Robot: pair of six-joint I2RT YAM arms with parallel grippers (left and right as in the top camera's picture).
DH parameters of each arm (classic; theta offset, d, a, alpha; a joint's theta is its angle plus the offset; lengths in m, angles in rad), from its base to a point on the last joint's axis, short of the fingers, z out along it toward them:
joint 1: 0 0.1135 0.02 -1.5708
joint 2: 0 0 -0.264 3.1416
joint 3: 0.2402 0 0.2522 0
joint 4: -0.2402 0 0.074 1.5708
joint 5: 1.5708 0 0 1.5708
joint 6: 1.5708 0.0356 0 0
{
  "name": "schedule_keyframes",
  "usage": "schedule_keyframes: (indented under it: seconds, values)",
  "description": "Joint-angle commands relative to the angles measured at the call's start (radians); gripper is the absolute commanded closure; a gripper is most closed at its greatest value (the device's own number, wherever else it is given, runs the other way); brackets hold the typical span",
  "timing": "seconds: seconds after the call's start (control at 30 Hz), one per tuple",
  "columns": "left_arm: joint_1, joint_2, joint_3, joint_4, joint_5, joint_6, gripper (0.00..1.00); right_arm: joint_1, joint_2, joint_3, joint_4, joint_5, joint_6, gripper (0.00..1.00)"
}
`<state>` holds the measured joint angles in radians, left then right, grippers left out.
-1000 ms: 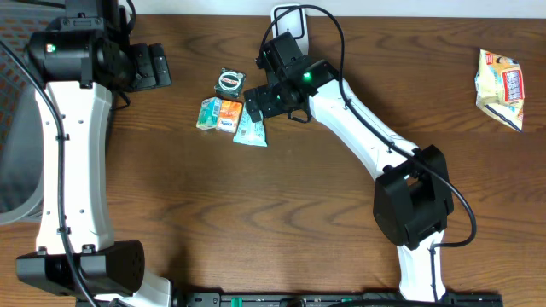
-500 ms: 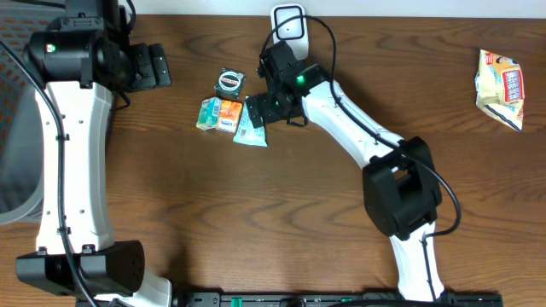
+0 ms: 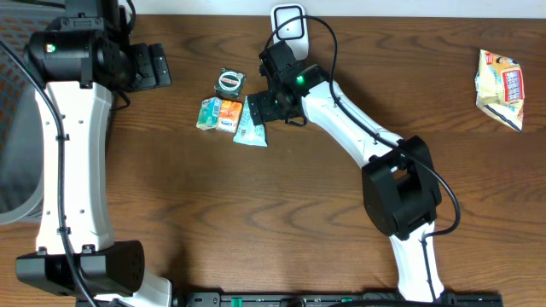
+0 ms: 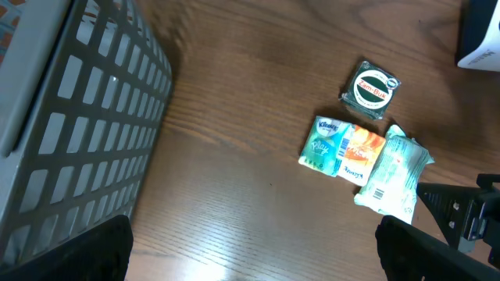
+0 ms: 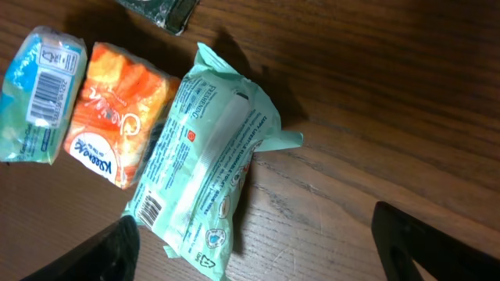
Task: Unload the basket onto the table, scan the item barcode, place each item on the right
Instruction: 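Grasp the wet-wipe packet with the right gripper and lift it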
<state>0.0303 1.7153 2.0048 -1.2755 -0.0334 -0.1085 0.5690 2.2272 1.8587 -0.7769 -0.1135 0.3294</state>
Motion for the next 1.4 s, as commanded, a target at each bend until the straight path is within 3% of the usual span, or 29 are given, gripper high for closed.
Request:
schedule_keyframes:
  seconds: [0.0, 0.2, 0.47, 1.13, 1.2, 1.3, 1.37]
  values:
    - [0.004, 0.004, -0.005, 0.000, -0.016, -0.009, 0.02, 0.000, 0.001, 0.010, 0.003, 0.010, 0.018, 0.08]
    - [0.004, 0.004, -0.005, 0.000, -0.016, -0.009, 0.02, -0.003, 0.001, 0.010, 0.018, 0.011, 0.016, 0.08]
    - [0.004, 0.004, -0.005, 0.000, -0.016, -0.009, 0.02, -0.014, 0.025, 0.010, 0.027, 0.003, 0.016, 0.20]
    - [0.004, 0.004, -0.005, 0.000, -0.016, -0.009, 0.02, -0.011, 0.146, 0.010, 0.087, -0.164, 0.067, 0.26]
    - [0.004, 0.004, -0.005, 0.000, -0.016, -0.009, 0.02, -0.011, 0.152, 0.010, 0.097, -0.163, 0.068, 0.32]
    - [0.004, 0.004, -0.005, 0.000, -0.016, -0.009, 0.02, -0.012, 0.159, 0.010, 0.113, -0.163, 0.067, 0.53]
    - [0.004, 0.004, -0.005, 0.000, -0.016, -0.009, 0.02, -0.016, 0.161, 0.010, 0.131, -0.164, 0.067, 0.57]
